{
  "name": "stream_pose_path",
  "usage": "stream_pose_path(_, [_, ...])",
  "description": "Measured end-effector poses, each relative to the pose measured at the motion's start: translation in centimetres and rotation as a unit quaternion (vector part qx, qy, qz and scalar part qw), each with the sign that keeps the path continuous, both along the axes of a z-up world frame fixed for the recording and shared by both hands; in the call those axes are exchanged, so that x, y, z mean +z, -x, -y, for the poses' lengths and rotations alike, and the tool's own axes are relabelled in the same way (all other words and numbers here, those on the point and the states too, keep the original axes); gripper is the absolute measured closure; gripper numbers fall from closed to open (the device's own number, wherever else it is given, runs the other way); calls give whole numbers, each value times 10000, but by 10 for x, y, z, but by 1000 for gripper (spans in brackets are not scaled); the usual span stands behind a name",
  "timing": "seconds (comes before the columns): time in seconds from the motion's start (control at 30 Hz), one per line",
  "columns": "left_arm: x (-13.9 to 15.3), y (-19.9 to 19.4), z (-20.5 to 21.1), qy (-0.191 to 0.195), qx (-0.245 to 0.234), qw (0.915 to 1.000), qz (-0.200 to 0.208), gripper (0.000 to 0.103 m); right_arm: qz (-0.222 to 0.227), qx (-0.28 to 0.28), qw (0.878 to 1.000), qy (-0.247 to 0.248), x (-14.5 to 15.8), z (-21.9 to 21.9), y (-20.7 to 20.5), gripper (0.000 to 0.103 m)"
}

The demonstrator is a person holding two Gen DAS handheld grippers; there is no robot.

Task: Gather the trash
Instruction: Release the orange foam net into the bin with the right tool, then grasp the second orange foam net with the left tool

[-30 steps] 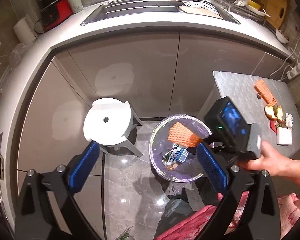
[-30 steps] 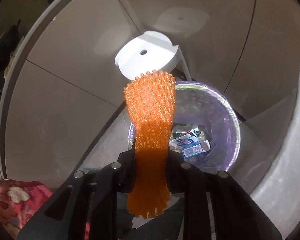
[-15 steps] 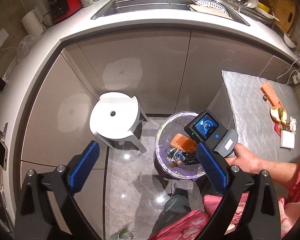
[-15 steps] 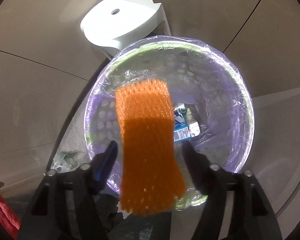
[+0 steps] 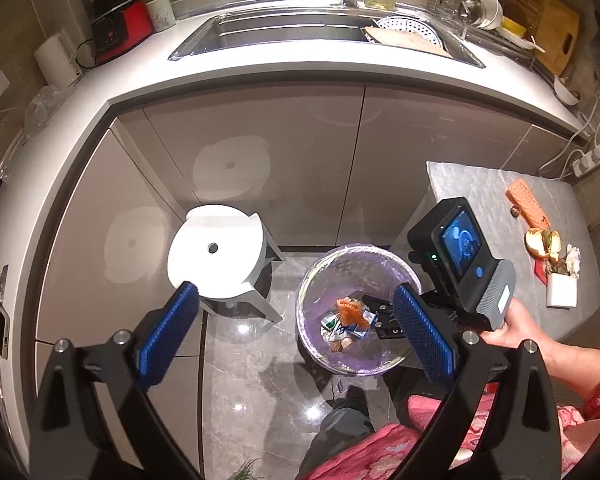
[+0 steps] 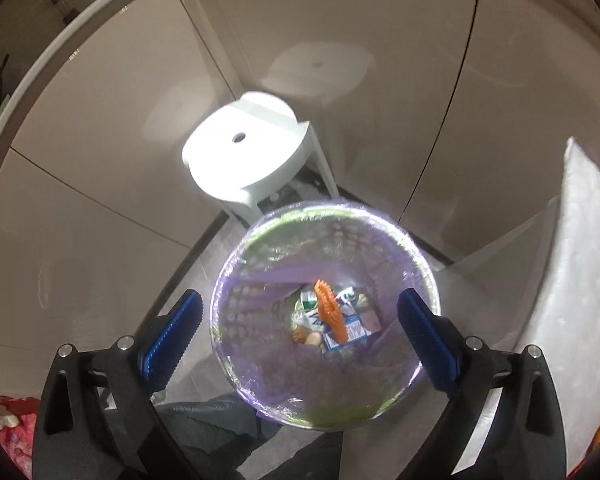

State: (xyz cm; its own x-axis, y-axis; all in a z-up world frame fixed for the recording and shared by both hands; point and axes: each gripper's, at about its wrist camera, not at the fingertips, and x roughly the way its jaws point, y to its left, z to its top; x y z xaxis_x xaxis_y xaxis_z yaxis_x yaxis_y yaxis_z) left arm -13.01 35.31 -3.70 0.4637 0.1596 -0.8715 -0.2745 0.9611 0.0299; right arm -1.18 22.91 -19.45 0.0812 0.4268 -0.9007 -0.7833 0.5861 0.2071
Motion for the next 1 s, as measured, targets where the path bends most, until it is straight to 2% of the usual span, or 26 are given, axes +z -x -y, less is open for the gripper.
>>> stream_pose_path(0.13, [10, -15, 10, 198, -248, 9993, 177, 10, 530, -522, 9967, -338, 48, 48, -9, 2])
stream_pose_path(0.27, [13, -43, 38, 302, -688, 9969, 220, 10, 998, -1271, 9864, -316, 82, 122, -18, 2])
stream_pose_path(0.47, [0, -101, 116, 401, -1642, 9856, 71, 10, 1422, -2606, 9549, 1, 107, 250, -22, 2])
stream_pose_path(0.6, [-18, -146, 177, 727, -2120, 9745, -111, 10, 1496, -3415, 9278, 136, 117, 329, -20, 2])
stream_pose_path(0.7, [-33, -185, 221, 1033, -2225, 9688, -340, 10, 1481, -3946, 9067, 164, 118, 381, -14, 2])
stream_pose_path(0.8, [-49, -223, 263, 1161, -2173, 9672, -623, 10, 1435, -4373, 8877, 126, 115, 429, -7, 2])
stream_pose_path(1.0, [-85, -285, 336, 1190, -1710, 9706, -1202, 10, 1272, -4860, 8646, -3, 102, 491, 4, 2])
